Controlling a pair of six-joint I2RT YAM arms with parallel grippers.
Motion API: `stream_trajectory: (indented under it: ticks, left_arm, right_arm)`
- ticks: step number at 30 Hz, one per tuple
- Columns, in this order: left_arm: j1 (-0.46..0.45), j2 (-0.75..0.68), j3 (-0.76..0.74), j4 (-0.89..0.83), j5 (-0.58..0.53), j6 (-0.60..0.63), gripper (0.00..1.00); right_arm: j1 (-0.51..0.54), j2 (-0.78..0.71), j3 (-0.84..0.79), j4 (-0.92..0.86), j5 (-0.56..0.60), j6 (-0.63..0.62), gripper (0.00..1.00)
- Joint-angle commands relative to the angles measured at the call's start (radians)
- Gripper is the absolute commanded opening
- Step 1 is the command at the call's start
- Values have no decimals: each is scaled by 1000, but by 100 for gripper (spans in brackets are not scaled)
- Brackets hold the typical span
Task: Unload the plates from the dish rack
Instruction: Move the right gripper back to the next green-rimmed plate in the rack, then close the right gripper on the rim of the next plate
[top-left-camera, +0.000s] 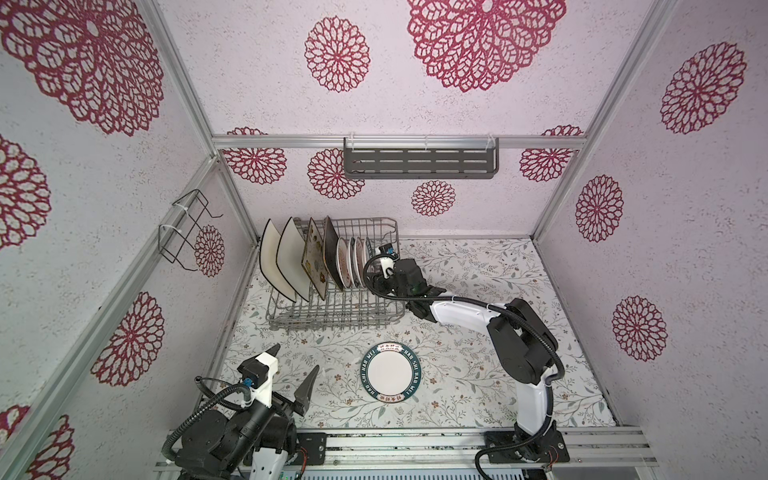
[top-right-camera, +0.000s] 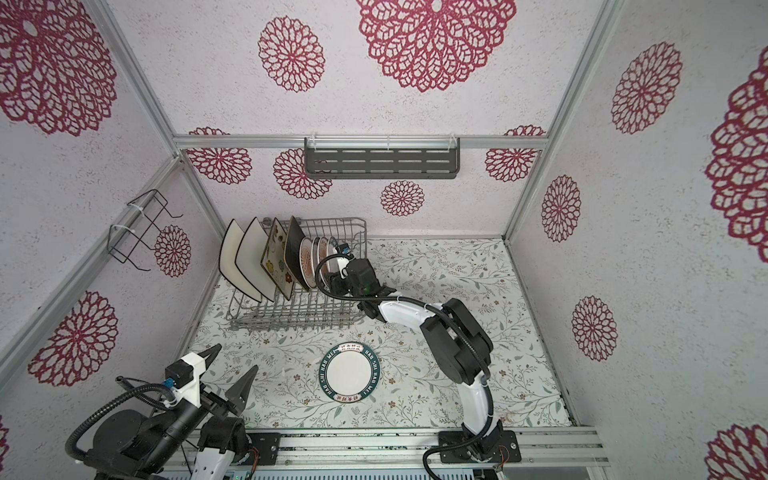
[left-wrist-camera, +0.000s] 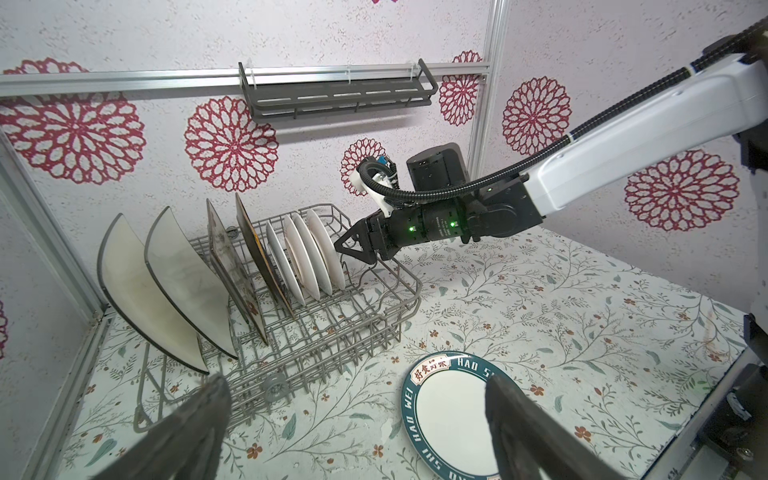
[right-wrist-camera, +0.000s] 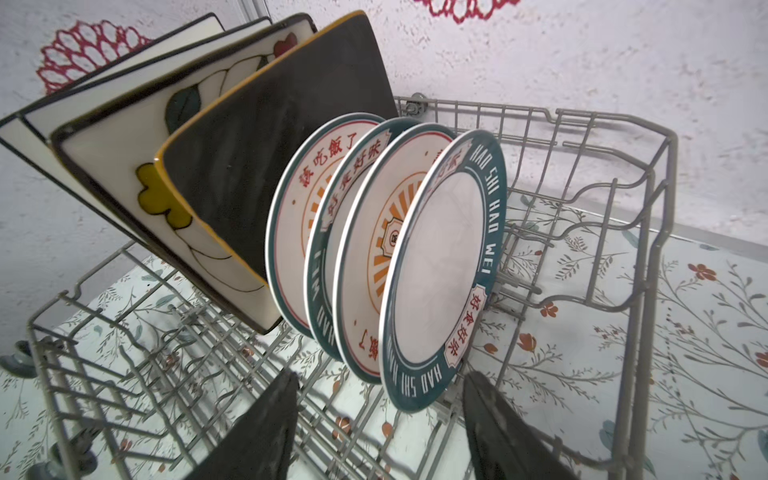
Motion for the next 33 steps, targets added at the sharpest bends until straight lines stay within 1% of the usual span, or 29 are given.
stream_trajectory:
  ticks: [1,4,6,14,18,20,25,33]
  left_arm:
    - [-6,-9,-5,-7,13,25,97]
    - [-6,-9,-5,-6,13,25,97]
    - [-6,-10,-3,-7,14,26,97]
    - [-6,-9,-4,-7,16,26,97]
    - [-6,-9,-5,-7,17,28,97]
    - [-6,-9,-3,-7,18,27,97]
    - [-6,-9,-3,-7,19,27,97]
    - [-5,-9,-3,-9,21,29,97]
  right_arm:
    - [-11,33,81,31,-40,23,66]
    - [-19,74,126,15,-44,26,64]
    - [-23,90,145,16,-47,36,61]
    - [-31,146,213,-20,-29,32,42]
    - [-33,157,225,-31,-29,35,29]
    - [-33,157,227,-35,-26,37,25]
    - [-33,143,221,-54,-14,38,20]
    - [-33,102,169,-43,24,51,12]
